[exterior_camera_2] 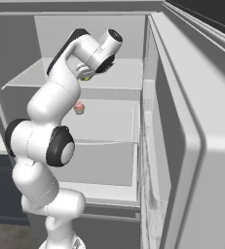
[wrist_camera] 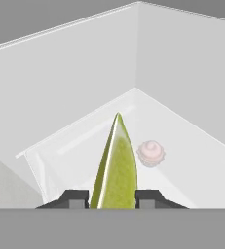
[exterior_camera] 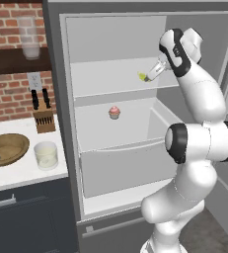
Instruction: Grab a lemon wedge from the fridge and one ice cube from the ice bowl, and put them in the glass of lemonade.
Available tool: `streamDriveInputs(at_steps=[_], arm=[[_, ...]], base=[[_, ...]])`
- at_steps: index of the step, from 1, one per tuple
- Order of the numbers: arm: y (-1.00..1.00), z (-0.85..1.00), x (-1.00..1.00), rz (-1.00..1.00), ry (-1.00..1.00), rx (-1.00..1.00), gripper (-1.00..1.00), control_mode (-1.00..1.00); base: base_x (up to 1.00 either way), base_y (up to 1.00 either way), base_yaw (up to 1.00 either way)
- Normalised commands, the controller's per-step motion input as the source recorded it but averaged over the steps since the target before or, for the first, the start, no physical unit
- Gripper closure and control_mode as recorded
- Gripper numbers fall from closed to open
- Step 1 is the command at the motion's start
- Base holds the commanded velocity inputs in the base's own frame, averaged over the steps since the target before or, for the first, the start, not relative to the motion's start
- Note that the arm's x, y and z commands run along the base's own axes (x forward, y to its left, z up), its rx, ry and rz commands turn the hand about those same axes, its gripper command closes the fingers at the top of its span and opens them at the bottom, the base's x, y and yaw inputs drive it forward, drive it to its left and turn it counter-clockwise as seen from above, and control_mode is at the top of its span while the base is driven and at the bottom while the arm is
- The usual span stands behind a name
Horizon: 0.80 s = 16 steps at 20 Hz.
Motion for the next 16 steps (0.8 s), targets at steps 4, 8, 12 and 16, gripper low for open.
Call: streamDriveInputs(at_steps=[4, 8, 12, 16], arm=[[0.00, 0.00, 0.00, 0.00, 0.00, 0.00, 1.00, -1.00], [0.00, 0.00, -0.07, 0.00, 0.00, 0.00, 1.00, -1.00], [0.00, 0.00, -0.83, 0.00, -0.08, 0.00, 1.00, -1.00], [-0.01, 0.00, -1.00, -0.05, -0.20, 0.03, 1.00, -1.00]], base=[[0.00, 0.00, 0.00], [0.00, 0.00, 0.00], [0.00, 0.00, 0.00], [0.00, 0.00, 0.00]])
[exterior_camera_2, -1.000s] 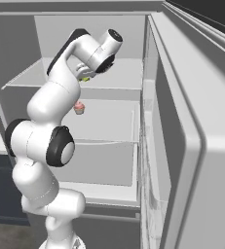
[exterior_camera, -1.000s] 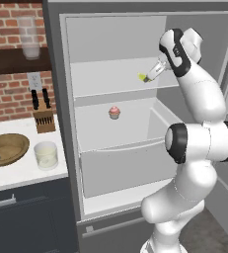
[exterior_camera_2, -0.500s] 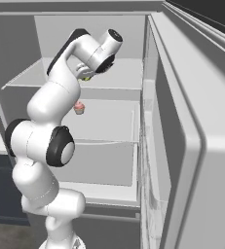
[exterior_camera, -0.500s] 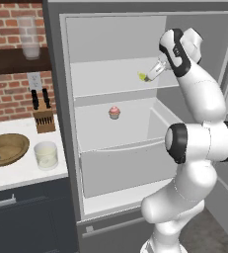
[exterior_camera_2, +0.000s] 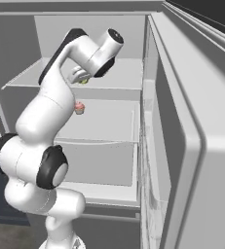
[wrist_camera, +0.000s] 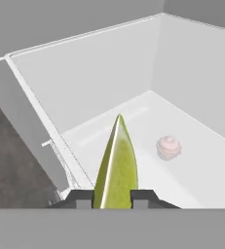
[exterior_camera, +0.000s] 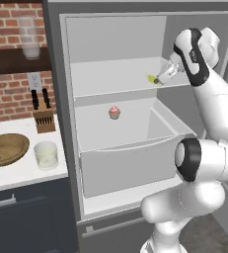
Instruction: Grab a lemon wedge from the fridge and one ice cube from the ice bowl, and put them in the glass of lemonade.
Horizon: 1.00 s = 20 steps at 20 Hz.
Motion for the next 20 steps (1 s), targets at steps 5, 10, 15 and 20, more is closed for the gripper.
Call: streamDriveInputs(at_steps=[5, 10, 15, 20], arm=[[0.00, 0.00, -1.00, -0.17, -0.23, 0.02, 1.00, -1.00], [0.00, 0.00, -1.00, -0.30, -0.10, 0.00, 1.00, -1.00], [-0.06, 0.00, -1.00, -0.37, 0.04, 0.00, 1.00, -1.00], [-0.05, 0.00, -0.82, -0.41, 0.27, 0.00, 1.00, -1.00]], base=[[0.00, 0.00, 0.00], [0.00, 0.00, 0.00], [0.00, 0.00, 0.00], [0.00, 0.00, 0.00]])
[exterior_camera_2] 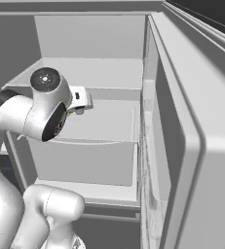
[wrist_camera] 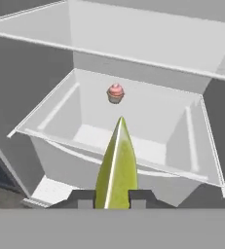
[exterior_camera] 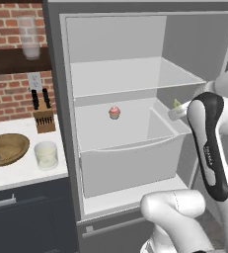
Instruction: Grab a lemon wedge from the fridge and one ice cube from the ice bowl, and put them in the glass of lemonade.
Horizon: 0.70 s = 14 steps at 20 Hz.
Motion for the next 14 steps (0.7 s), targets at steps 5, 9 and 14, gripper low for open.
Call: streamDriveInputs(at_steps=[5, 9, 14], arm=[[0.00, -0.14, -0.74, -0.41, 0.28, 0.00, 1.00, -1.00], [0.00, -0.26, -0.86, -0.23, 0.06, 0.00, 1.00, -1.00], [0.02, -0.10, -0.47, -0.01, 0.02, 0.00, 1.00, -1.00]], base=[[0.00, 0.00, 0.00], [0.00, 0.00, 0.00], [0.00, 0.00, 0.00]])
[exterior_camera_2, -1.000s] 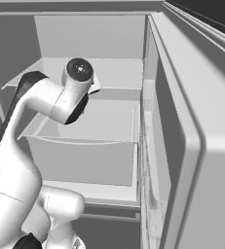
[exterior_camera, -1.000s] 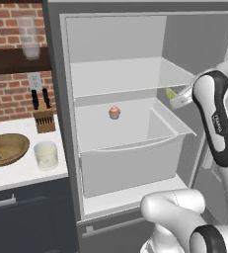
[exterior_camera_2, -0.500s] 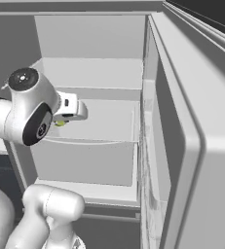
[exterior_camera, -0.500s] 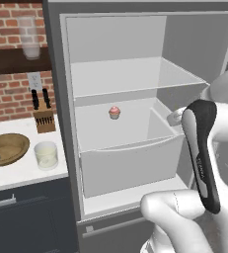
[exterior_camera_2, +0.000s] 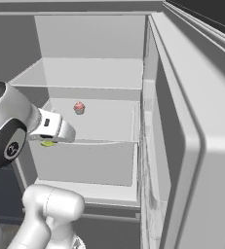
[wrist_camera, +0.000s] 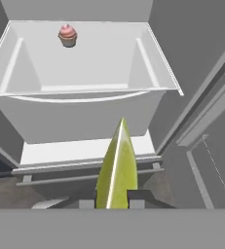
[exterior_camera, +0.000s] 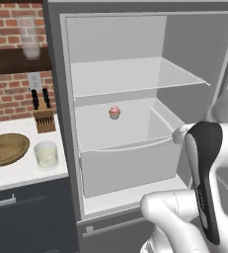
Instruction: Grab a lemon wedge from the fridge and one ice cube from the ice bowl, and put them in the glass of lemonade.
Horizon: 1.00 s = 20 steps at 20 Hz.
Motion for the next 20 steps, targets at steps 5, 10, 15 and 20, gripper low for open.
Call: streamDriveInputs(at_steps=[5, 10, 15, 20], arm=[[0.01, -0.24, -0.50, 0.00, 0.02, 0.00, 1.00, -1.00], [0.00, -0.07, -0.13, 0.00, 0.07, 0.00, 1.00, -1.00], [0.00, 0.00, 0.00, 0.00, 0.00, 0.00, 1.00, -1.00], [0.01, 0.00, -0.35, 0.00, 0.00, 0.00, 1.00, 1.00]], base=[[0.00, 0.00, 0.00], [0.00, 0.00, 0.00], [0.00, 0.00, 0.00], [-0.40, 0.13, 0.02]])
